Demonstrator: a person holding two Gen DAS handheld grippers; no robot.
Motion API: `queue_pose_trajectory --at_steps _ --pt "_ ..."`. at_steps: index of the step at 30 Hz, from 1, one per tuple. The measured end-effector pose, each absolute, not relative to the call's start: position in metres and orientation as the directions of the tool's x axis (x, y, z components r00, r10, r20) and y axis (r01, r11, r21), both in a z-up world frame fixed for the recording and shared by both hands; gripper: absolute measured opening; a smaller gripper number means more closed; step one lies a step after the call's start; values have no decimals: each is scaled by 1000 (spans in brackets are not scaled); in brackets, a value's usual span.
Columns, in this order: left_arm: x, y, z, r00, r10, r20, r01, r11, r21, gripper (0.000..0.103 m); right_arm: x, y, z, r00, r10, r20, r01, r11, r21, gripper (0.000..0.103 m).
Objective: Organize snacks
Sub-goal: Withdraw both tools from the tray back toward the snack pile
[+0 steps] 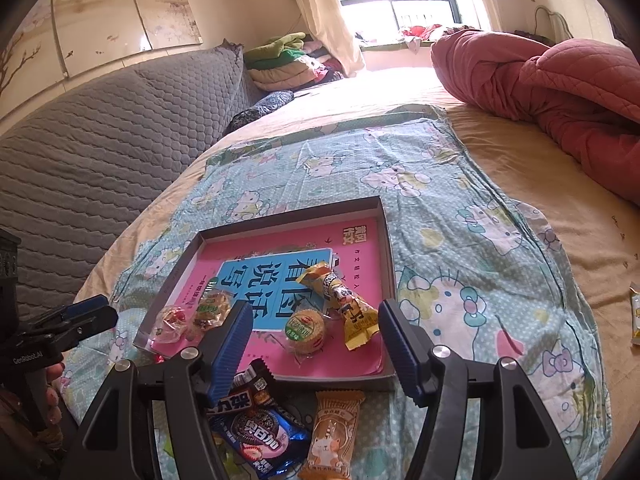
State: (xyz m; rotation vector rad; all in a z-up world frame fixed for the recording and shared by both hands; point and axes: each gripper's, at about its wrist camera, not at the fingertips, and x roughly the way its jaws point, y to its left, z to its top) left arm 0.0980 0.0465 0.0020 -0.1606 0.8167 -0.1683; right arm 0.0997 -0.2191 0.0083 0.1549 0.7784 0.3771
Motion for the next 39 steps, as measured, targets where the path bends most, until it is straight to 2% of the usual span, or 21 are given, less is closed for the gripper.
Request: queue_pose_trajectory --at_steps 5,23,29,33,39 --pt "96 37 1 662 -236 -712 122 970 -208 77 92 -221 12 651 386 -653 -271 922 275 65" --pt "82 -5 -6 571 -373 -731 304 924 -234 77 65 -228 12 626 350 -697 -217 937 275 65" --pt "76 -14 -12 550 -350 -758 322 927 -194 77 58 -228 6 605 334 -723 -207 943 262 65" --pt "73 -17 -17 520 -389 -761 326 913 -244 77 54 -225 2 587 329 -740 -206 944 257 65" --pt "71 -29 -26 499 -397 -770 371 901 -224 77 50 -220 -9 546 315 -777 -197 949 246 65"
